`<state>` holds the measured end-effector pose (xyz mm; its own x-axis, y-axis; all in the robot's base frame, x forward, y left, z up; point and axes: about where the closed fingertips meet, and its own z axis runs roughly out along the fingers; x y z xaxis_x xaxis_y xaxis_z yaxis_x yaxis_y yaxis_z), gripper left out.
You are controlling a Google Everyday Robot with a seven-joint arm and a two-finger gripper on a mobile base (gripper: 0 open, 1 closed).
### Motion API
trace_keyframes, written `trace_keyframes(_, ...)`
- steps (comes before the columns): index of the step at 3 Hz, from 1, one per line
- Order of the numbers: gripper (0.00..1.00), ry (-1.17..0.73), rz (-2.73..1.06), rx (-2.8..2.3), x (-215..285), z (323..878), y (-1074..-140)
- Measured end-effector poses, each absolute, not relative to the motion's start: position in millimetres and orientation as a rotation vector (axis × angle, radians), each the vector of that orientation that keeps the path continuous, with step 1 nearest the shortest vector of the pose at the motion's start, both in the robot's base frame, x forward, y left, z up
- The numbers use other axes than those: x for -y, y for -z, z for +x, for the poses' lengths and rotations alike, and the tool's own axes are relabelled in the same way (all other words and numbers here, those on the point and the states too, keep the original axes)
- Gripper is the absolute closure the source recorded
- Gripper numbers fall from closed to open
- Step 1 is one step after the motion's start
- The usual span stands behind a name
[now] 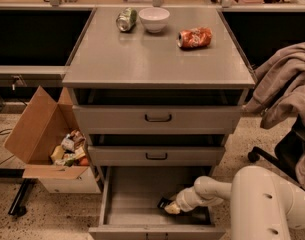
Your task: Place rxbar chocolate into bottom drawer
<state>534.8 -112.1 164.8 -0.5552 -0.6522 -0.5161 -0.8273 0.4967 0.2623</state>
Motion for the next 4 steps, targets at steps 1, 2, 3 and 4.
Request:
trace_keyframes(1,0.58,-0.710,-1.228,-2.418,115,533,-152)
trace_keyframes(2,0.34,-0.721,-1.218,-2.420,118,534,-149)
trace_keyframes(3,0.11,-0.731,-1.192,-2.395,123,537,-157)
trace_keyframes(4,0.00,-0.746,-1.140,-2.299,129,547,-195)
